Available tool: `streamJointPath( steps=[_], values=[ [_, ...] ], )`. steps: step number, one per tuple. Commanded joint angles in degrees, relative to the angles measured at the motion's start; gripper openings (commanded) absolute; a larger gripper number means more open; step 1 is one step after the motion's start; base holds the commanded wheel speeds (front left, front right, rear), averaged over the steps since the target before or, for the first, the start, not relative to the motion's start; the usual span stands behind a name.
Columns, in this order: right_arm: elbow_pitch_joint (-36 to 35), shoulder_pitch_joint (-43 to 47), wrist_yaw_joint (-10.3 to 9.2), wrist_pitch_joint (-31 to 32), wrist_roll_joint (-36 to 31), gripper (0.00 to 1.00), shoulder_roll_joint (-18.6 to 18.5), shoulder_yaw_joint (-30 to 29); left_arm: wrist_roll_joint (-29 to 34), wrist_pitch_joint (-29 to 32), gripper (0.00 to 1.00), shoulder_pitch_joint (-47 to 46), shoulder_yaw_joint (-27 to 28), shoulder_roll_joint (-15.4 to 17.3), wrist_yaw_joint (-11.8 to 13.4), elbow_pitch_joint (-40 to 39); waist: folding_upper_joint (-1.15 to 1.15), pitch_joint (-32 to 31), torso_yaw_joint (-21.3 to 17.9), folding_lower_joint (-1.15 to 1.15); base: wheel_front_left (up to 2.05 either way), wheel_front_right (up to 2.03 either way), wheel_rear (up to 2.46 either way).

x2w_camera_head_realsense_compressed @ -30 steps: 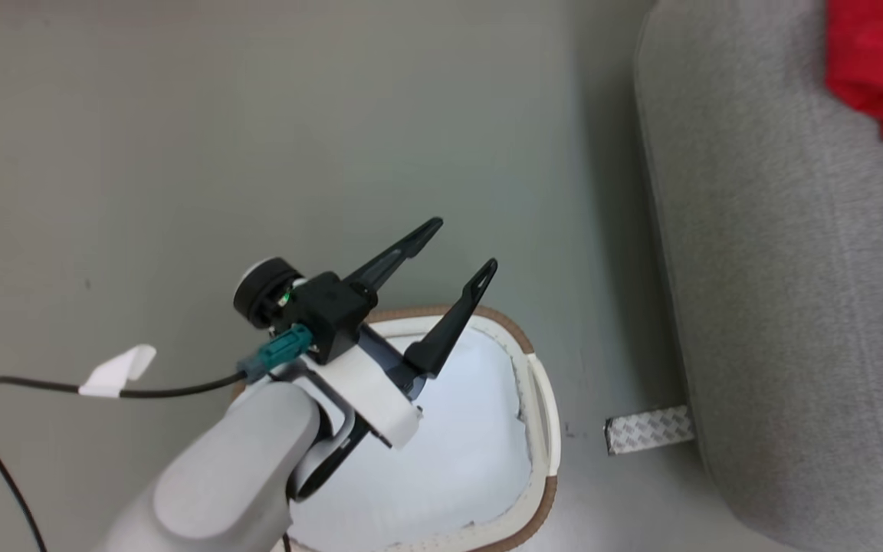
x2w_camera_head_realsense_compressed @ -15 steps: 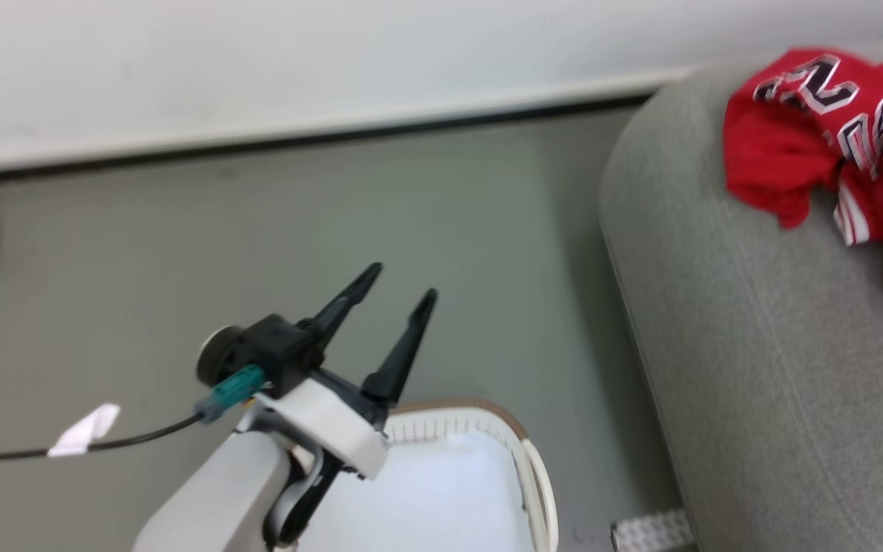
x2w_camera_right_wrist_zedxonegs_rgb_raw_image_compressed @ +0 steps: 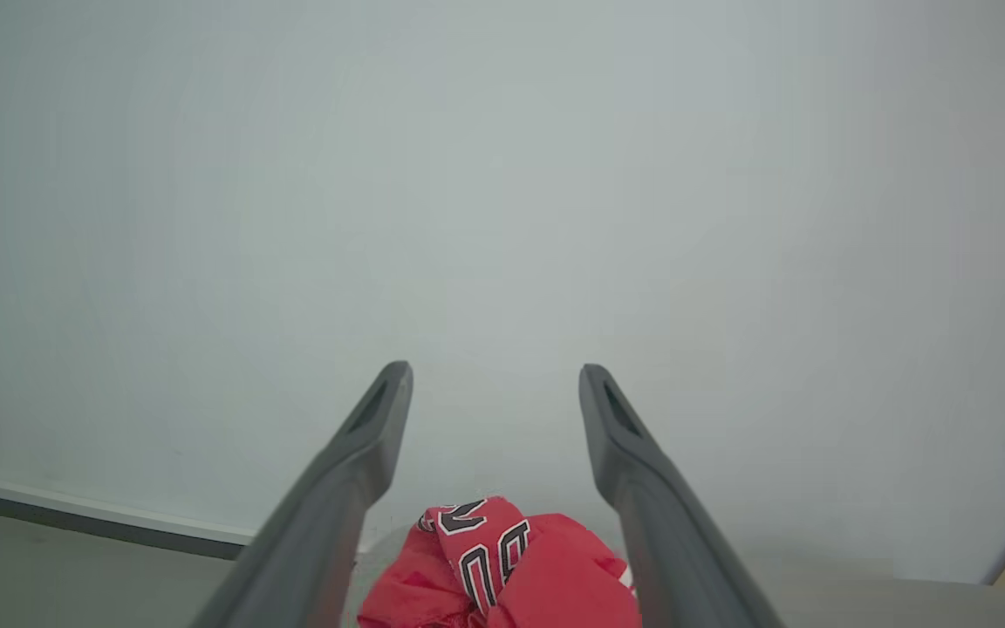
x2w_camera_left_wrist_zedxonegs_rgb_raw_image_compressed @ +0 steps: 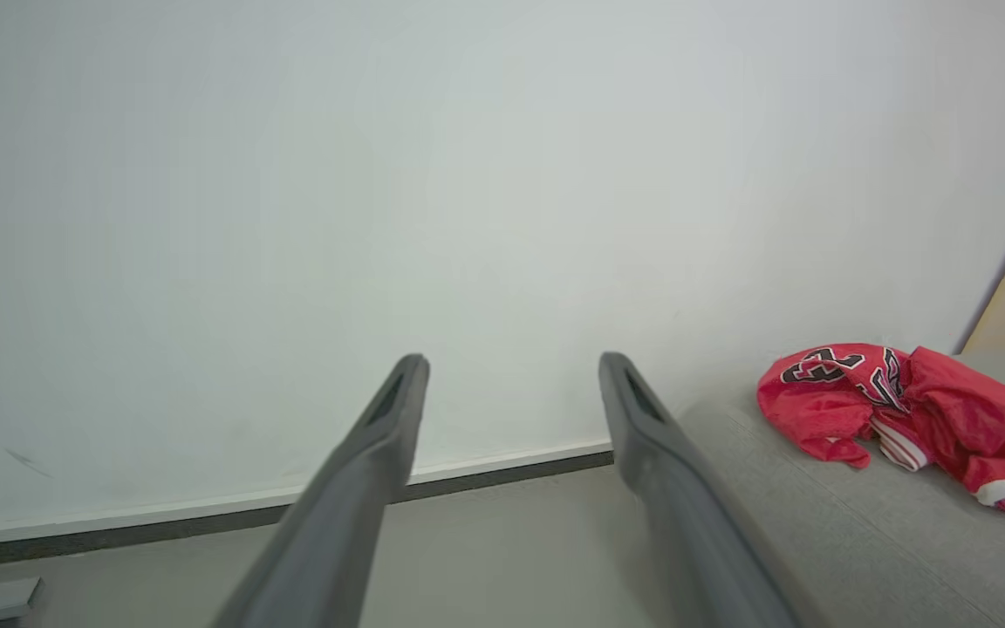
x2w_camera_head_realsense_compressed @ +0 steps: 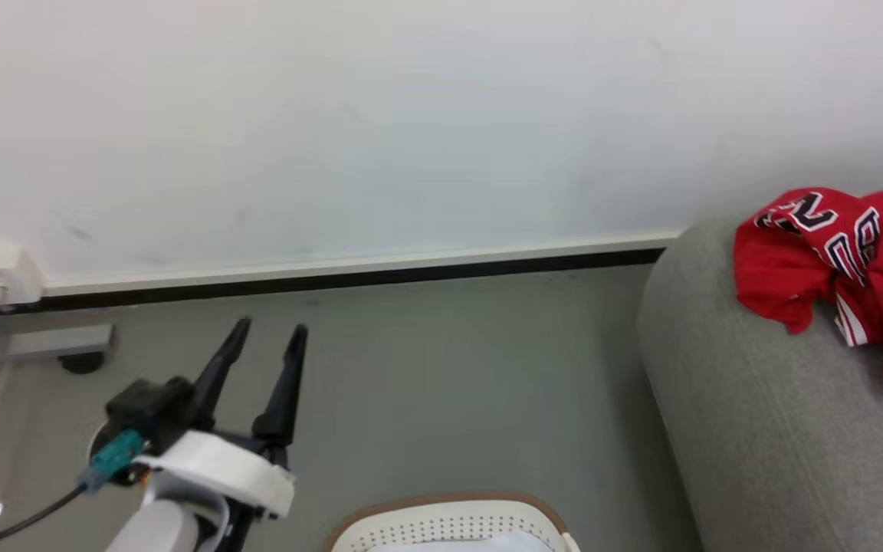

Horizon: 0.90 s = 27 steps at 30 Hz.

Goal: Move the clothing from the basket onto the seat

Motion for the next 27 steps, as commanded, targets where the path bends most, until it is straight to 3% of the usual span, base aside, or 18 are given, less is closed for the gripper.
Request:
streamJointPath(
  steps=[1,12,21,27],
  values=[
    [-2.10,2.99,-0.13,-0.63,0.75,1.00,1.83,-0.75,-0.55,-0.02,1.00,2.69,1.58,-0.10,-0.02,0.16,0.00,-1.44,1.88,0.02,0.00,0.00,0.00],
    [-9.26,14.91,-0.13,-1.59,-0.76,1.00,13.65,-0.32,-1.07,-0.02,1.00,9.70,10.55,-3.19,-0.60,-0.19,0.00,-1.45,3.96,0.02,0.00,0.00,0.00],
    [-9.96,21.86,-0.13,-3.42,-5.29,1.00,22.92,-1.91,5.54,-0.01,1.00,14.44,16.40,-7.43,-1.87,-2.00,0.00,-1.47,4.44,0.02,0.00,0.00,0.00],
    [-11.24,23.70,-0.13,-3.45,-8.14,1.00,26.54,-2.74,8.73,-0.02,1.00,16.60,18.68,-10.33,-4.05,-0.79,0.00,-1.67,3.78,0.02,0.00,0.00,0.00]
  ],
)
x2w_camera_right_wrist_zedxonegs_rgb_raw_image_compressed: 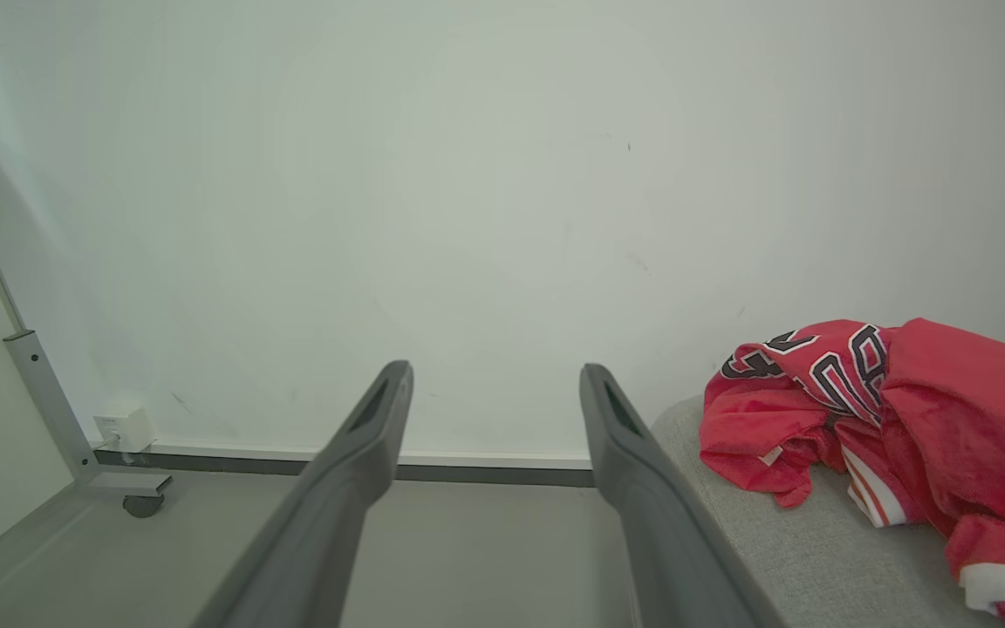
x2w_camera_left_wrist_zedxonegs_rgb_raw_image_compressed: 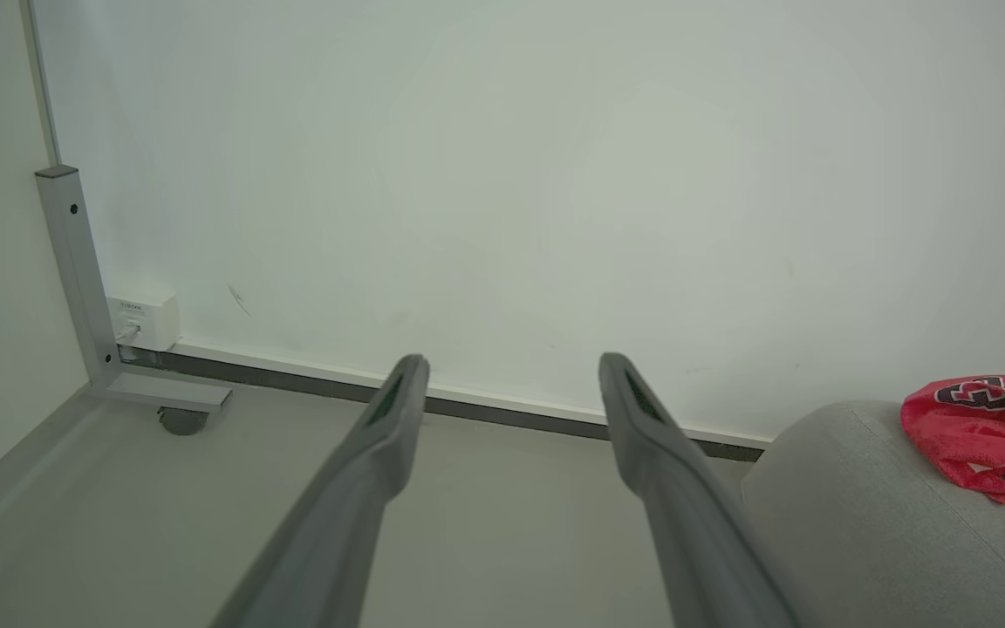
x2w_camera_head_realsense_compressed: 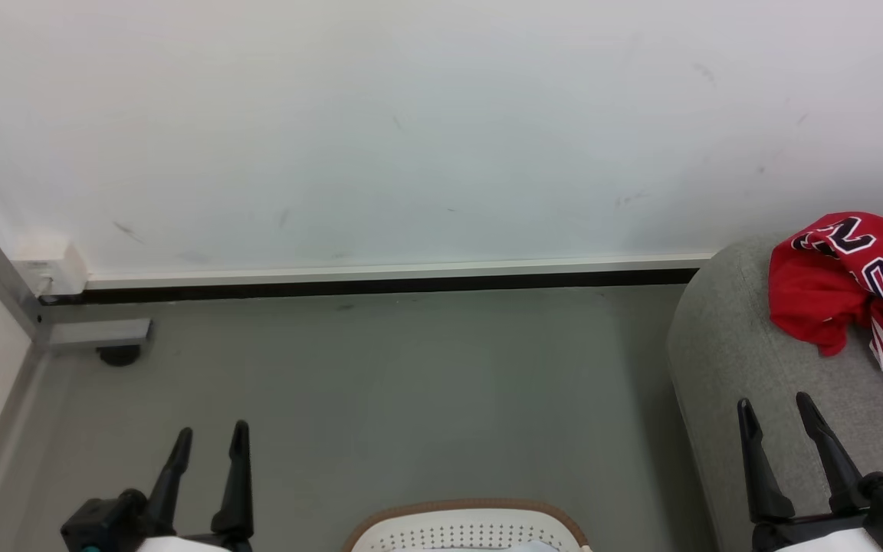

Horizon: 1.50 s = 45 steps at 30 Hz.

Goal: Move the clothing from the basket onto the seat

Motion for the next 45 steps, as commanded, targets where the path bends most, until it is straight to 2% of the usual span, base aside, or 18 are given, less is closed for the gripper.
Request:
streamJointPath(
  steps=[1,15,31,32,37,45],
  values=[
    [-0.39,0.94,-0.13,-0.17,-0.47,1.00,0.23,-0.19,1.41,-0.03,1.00,0.70,0.43,-0.60,-0.38,0.05,0.00,-0.12,-0.19,0.00,0.00,0.00,0.00],
    [1.05,0.75,-0.13,-0.19,0.01,1.00,0.72,1.59,5.89,-0.03,1.00,0.07,3.25,-3.04,-2.73,1.23,0.00,-0.62,-0.31,0.00,0.00,0.00,0.00],
    [1.53,0.29,-0.13,-0.19,0.26,1.00,0.51,1.83,8.41,-0.03,1.00,0.07,4.50,-4.13,-3.64,0.96,0.00,-0.79,-0.20,0.00,0.00,0.00,0.00],
    [1.49,0.24,-0.13,-0.19,0.27,0.00,0.54,1.83,8.42,-0.03,0.00,0.00,4.48,-4.18,-3.69,1.03,0.00,-0.78,-0.18,0.00,0.00,0.00,0.00],
    [3.29,1.43,0.01,0.47,0.81,0.00,1.49,1.92,6.71,0.38,0.00,1.20,4.25,-4.54,-3.43,3.14,0.00,-0.78,-0.16,0.01,0.00,0.00,0.00],
    [3.22,0.95,0.00,2.67,9.27,0.00,1.63,0.66,-1.89,2.93,0.00,0.44,5.12,-4.58,-3.47,3.15,0.00,-0.63,0.20,0.01,0.00,0.00,0.00]
  ],
)
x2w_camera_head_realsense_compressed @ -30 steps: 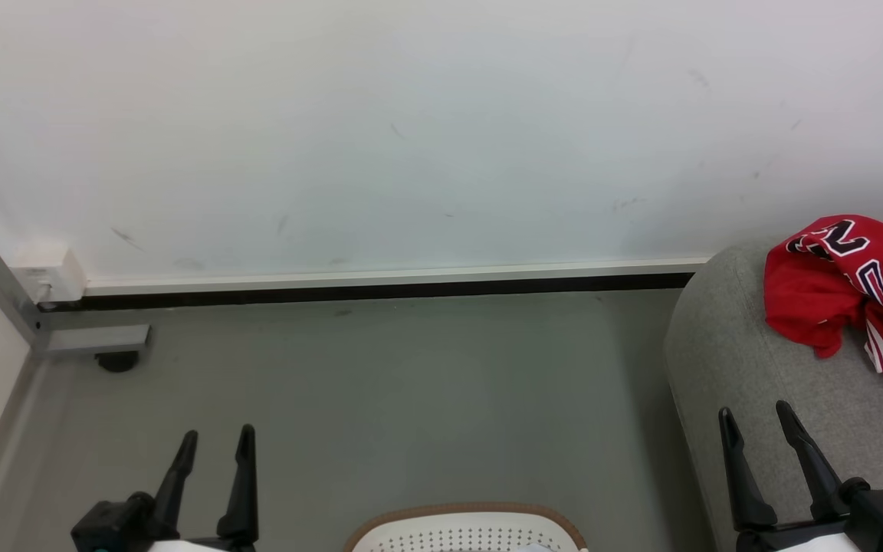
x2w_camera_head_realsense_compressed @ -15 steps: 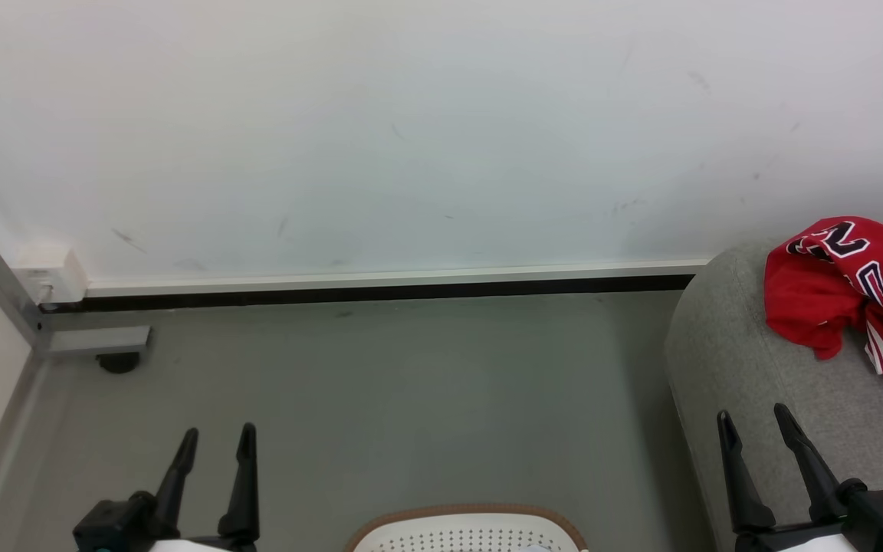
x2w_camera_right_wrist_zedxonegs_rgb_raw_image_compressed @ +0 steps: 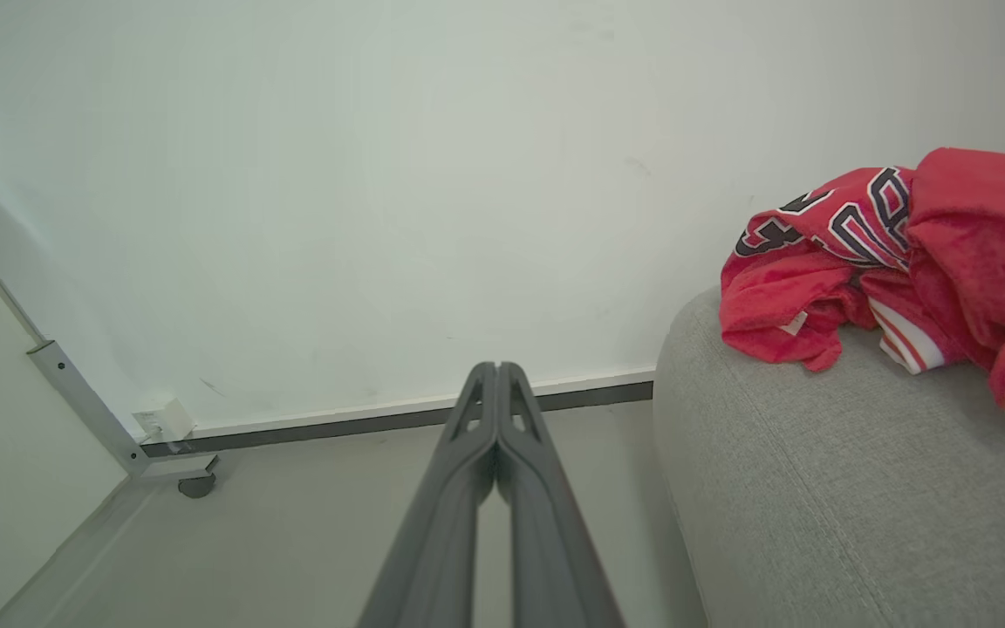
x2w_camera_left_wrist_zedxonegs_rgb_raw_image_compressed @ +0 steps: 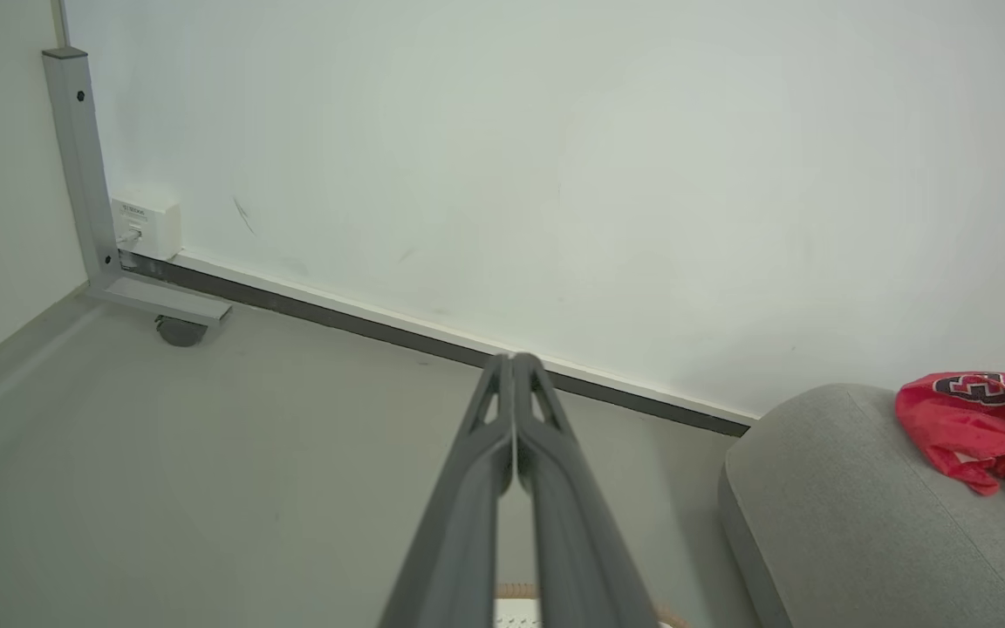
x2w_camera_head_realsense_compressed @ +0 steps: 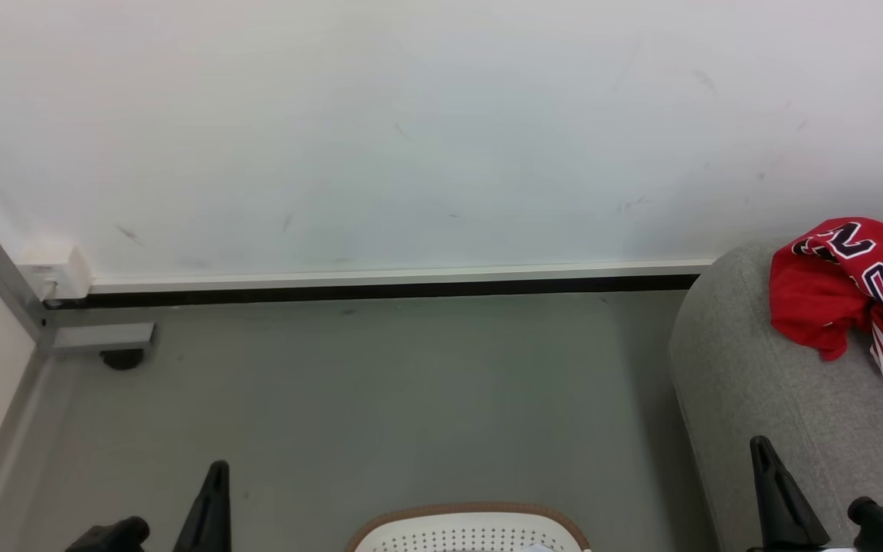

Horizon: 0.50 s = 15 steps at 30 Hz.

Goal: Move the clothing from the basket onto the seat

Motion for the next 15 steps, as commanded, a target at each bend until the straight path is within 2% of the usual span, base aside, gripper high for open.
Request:
streamJointPath(
  steps=[1,15],
  values=[
    [-0.83,-1.19,0.00,0.62,2.96,0.00,-0.07,-0.65,-3.32,0.57,0.00,-1.42,0.41,0.32,-0.05,-0.99,0.00,0.04,0.08,0.00,0.00,0.00,0.00],
    [-0.91,-1.94,-0.01,3.79,14.83,0.00,0.19,-2.49,-15.60,3.73,0.00,-2.14,1.21,0.25,-0.12,-1.45,0.00,0.28,0.66,0.00,0.00,0.00,0.00]
  ],
)
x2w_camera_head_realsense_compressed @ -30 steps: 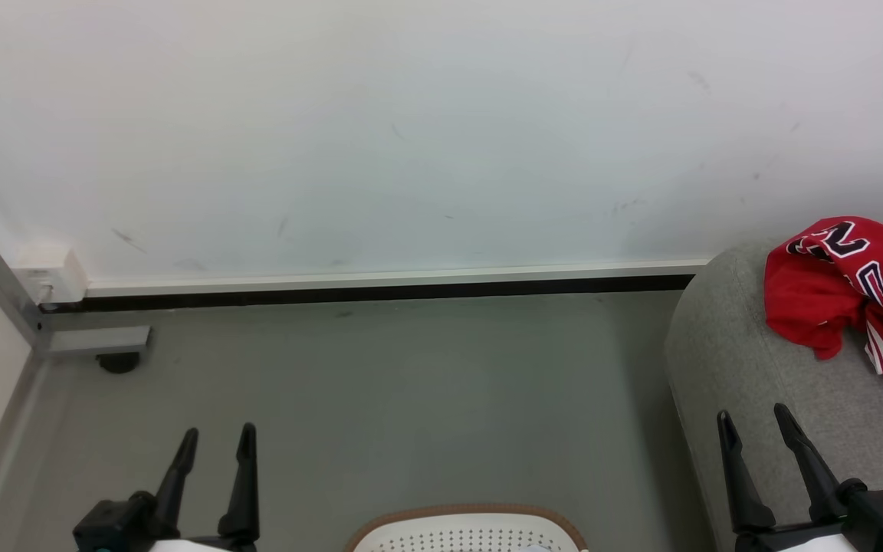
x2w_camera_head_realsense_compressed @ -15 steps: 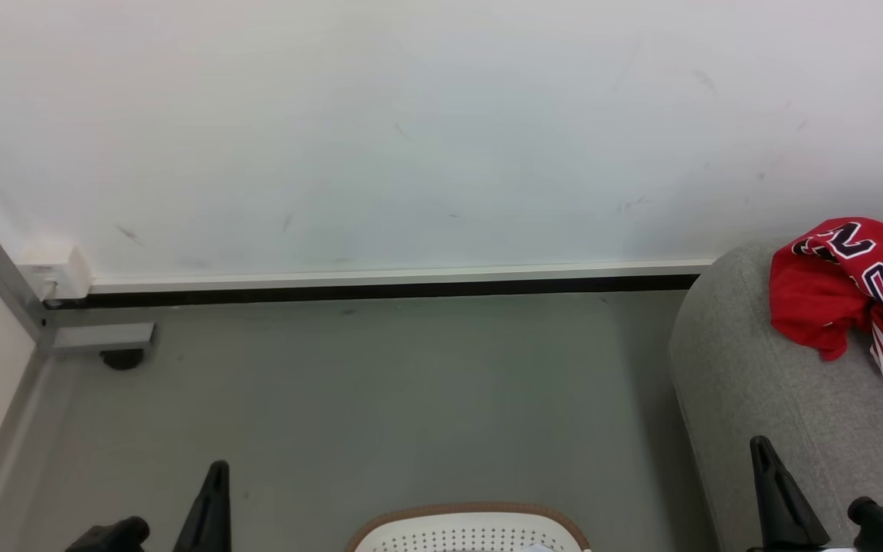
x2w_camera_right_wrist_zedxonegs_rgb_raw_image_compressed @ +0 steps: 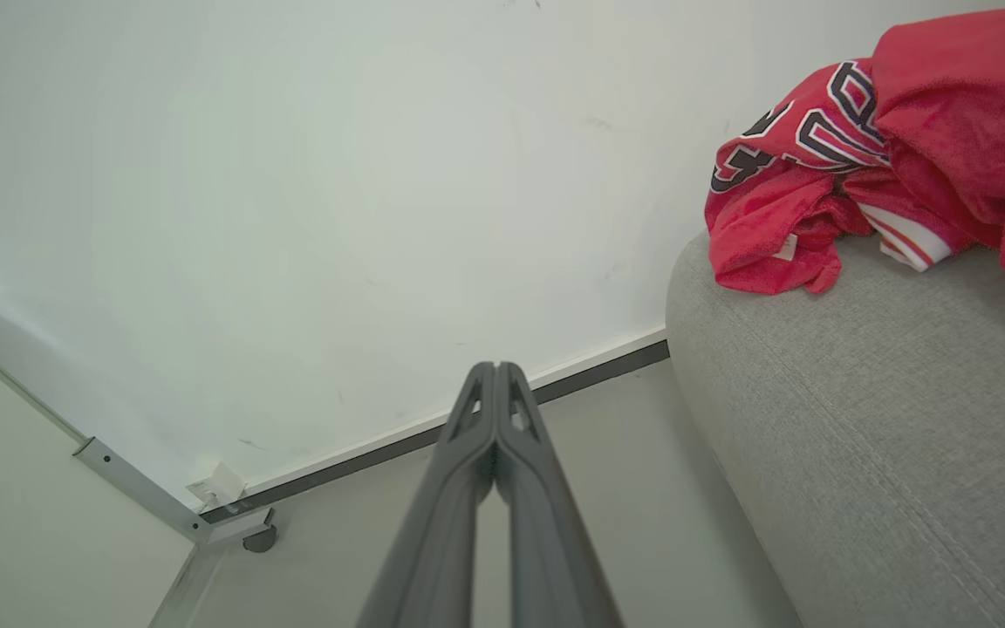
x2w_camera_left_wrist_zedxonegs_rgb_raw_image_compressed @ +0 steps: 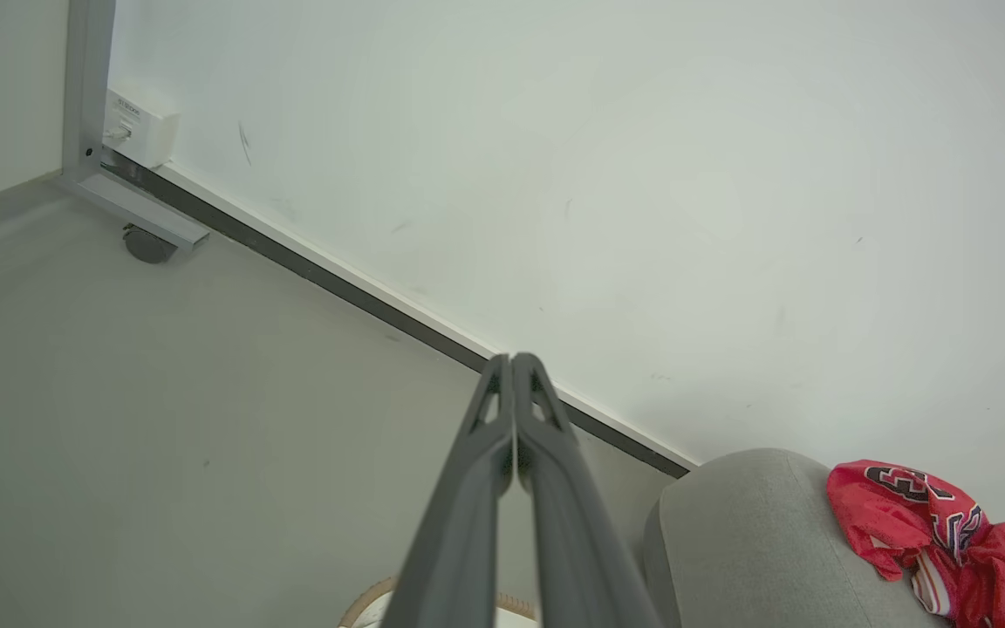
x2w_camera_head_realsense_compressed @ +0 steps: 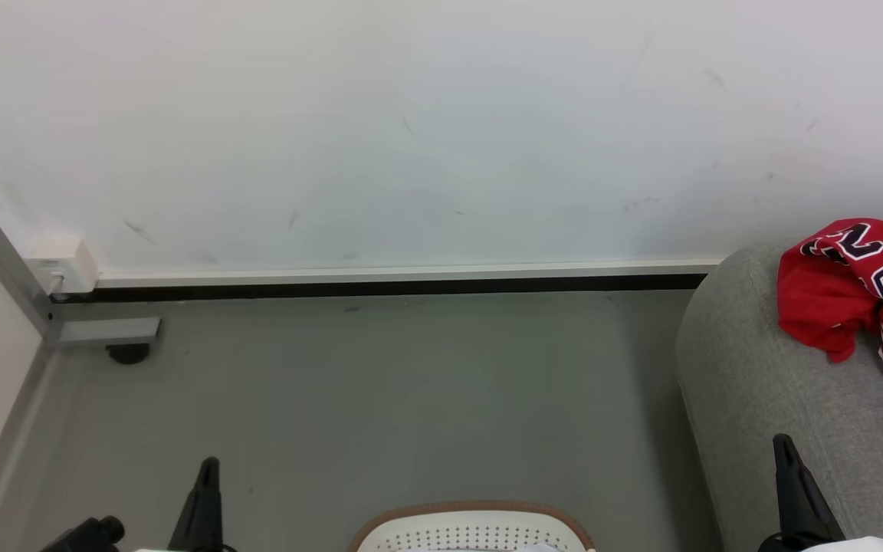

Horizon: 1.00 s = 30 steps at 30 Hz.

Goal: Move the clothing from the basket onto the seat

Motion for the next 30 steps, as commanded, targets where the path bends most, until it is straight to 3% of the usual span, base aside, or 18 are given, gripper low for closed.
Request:
streamJointPath(
  steps=[1,30],
  values=[
    [-0.84,-1.59,-0.01,0.35,1.92,0.00,-0.04,-0.54,-2.24,0.38,0.00,-1.55,0.45,0.29,-0.12,-1.05,0.00,0.02,0.05,0.00,0.00,0.00,0.00],
    [-1.00,-2.82,-0.04,6.08,22.63,0.00,0.50,-3.93,-23.66,6.29,0.00,-3.05,2.16,0.18,-0.27,-1.43,0.00,0.55,1.35,0.00,0.00,0.00,0.00]
  ],
)
